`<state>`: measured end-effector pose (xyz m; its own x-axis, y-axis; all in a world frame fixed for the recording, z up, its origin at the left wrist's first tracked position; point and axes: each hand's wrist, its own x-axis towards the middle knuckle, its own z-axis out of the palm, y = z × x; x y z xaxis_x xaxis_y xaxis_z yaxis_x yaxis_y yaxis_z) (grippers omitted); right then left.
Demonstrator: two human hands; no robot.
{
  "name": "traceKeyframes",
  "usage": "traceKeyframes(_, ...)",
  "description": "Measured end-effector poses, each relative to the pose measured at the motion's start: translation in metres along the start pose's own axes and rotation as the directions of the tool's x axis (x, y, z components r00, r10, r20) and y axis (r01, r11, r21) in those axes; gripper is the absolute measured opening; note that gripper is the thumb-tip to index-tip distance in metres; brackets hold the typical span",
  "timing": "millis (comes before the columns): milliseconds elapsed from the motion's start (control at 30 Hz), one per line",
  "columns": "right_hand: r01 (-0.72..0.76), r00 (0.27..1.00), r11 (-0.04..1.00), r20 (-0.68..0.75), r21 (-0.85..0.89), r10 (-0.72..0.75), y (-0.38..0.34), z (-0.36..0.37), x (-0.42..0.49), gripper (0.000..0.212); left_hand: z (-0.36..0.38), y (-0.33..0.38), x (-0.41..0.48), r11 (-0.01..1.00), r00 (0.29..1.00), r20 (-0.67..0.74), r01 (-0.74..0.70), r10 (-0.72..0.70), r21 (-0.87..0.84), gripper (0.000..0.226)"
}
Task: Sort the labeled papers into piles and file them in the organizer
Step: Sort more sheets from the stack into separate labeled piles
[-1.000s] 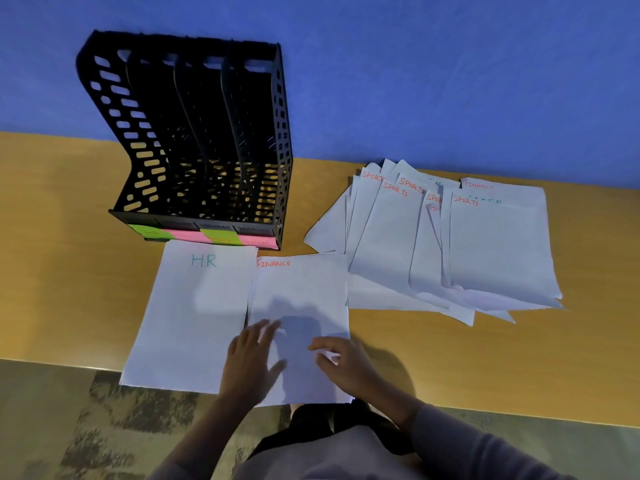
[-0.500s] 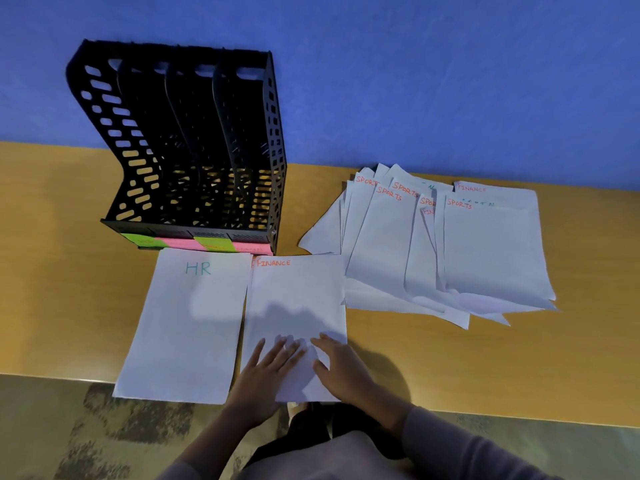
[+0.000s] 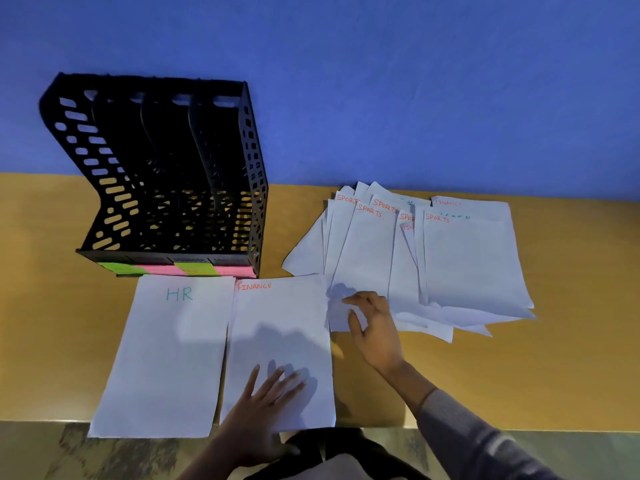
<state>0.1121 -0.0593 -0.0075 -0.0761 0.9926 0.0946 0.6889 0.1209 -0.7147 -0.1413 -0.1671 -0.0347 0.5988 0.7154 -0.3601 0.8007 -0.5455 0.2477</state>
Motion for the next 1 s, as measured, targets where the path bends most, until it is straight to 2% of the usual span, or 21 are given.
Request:
traceKeyframes(67, -0.051, 0.996, 0.999, -0.075, -0.018, 0.049, 0.011, -0.003, 0.005, 0.025, -0.004, 0.001, 0.002, 1.0, 1.0, -0.009, 0.016, -0.016, -0.001, 0.082)
traceKeyframes(133, -0.112, 0.991, 0.992, -0.083, -0.054, 0.107, 0.022, -0.006, 0.009, 0.027, -0.01, 0.001, 0.004, 0.998, 0.997, -0.05, 0.053, -0.054, -0.031, 0.071)
traceKeyframes(200, -0.127, 0.992, 0.984, 0.005, -0.125, 0.129, 0.034, -0.008, 0.011, 0.025, -0.013, -0.002, 0.007, 0.989, 0.992, -0.088, 0.082, -0.093, -0.126, 0.064)
traceKeyframes(267, -0.116, 0.977, 0.976, 0.159, -0.182, 0.146, 0.043, -0.008, 0.01, 0.026, -0.014, -0.007, 0.01, 0.97, 0.982, -0.12, 0.117, -0.145, -0.213, 0.063)
traceKeyframes(367, -0.089, 0.922, 0.953, 0.337, -0.289, 0.189, 0.052, -0.008, 0.007, 0.035, -0.016, -0.011, 0.018, 0.959, 0.971, -0.148, 0.148, -0.187, -0.241, 0.065)
traceKeyframes(500, -0.064, 0.892, 0.921, 0.391, -0.385, 0.225, 0.055, -0.011, 0.003, 0.049, -0.022, -0.014, 0.029, 0.954, 0.967, -0.161, 0.15, -0.196, -0.259, 0.063)
traceKeyframes(700, -0.114, 0.928, 0.931, 0.297, -0.347, 0.224, 0.058, -0.021, -0.003, 0.054, -0.021, -0.016, 0.048, 0.948, 0.96, -0.181, 0.158, -0.212, -0.275, 0.075)
traceKeyframes(833, -0.079, 0.974, 0.958, 0.182, -0.277, 0.133, 0.059, -0.027, -0.011, 0.05, -0.025, -0.009, 0.064, 0.912, 0.95, -0.201, 0.15, -0.241, -0.382, 0.077)
traceKeyframes(933, 0.005, 0.998, 0.976, 0.065, -0.217, 0.009, 0.054, -0.032, -0.017, 0.047, -0.03, -0.003, 0.076, 0.853, 0.937, -0.179, 0.181, -0.301, -0.49, 0.059)
traceKeyframes(1000, 0.077, 0.997, 0.978, -0.009, -0.193, -0.08, 0.051, -0.037, -0.021, 0.054, -0.03, 0.0, 0.083, 0.844, 0.929, -0.153, 0.225, -0.336, -0.486, 0.049)
